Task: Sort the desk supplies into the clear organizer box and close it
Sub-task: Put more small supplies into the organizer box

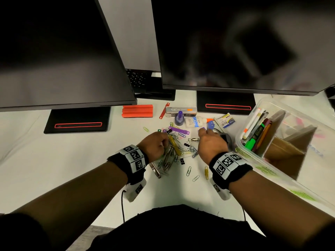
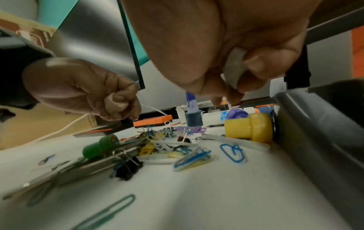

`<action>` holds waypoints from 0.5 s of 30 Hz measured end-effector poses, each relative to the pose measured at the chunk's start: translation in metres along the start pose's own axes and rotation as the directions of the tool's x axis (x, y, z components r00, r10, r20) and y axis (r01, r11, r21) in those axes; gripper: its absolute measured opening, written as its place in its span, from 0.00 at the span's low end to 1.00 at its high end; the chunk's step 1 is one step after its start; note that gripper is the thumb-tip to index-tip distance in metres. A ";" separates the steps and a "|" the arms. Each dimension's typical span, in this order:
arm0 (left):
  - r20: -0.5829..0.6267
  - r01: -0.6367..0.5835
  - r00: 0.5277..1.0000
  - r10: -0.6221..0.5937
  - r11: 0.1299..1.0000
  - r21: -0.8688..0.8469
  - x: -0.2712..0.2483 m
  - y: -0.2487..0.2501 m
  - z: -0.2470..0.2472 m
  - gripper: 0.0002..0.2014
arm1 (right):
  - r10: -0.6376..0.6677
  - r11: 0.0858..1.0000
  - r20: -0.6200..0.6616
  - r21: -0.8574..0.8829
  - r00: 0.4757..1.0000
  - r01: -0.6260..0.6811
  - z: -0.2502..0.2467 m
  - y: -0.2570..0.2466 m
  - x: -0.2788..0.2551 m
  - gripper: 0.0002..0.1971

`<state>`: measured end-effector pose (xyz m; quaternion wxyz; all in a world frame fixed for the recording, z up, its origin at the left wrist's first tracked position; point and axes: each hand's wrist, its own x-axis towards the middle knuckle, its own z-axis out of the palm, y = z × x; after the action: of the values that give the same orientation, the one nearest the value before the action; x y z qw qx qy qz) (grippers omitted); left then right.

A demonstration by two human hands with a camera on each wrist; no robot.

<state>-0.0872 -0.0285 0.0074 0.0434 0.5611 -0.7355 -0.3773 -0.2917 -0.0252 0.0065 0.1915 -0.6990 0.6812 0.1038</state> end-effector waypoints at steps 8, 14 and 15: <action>0.044 0.186 0.978 -0.205 0.945 0.268 -0.018 -0.051 -0.045 0.06 | -0.019 0.994 0.006 -0.107 1.000 0.019 0.003 0.004 0.008 0.21; 0.093 0.260 0.948 -0.305 0.907 0.331 -0.033 -0.082 -0.061 0.10 | 0.100 0.976 -0.053 0.200 0.994 -0.088 -0.003 -0.001 0.009 0.16; 0.122 0.255 0.943 -0.311 0.906 0.337 -0.037 -0.085 -0.060 0.13 | 0.097 0.977 -0.038 0.194 0.995 -0.088 -0.002 -0.003 0.009 0.16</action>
<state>0.0231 -0.0348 0.0119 -0.1666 0.6268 -0.6978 -0.3039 -0.2882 -0.0339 0.0048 0.2369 -0.6470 0.7242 0.0298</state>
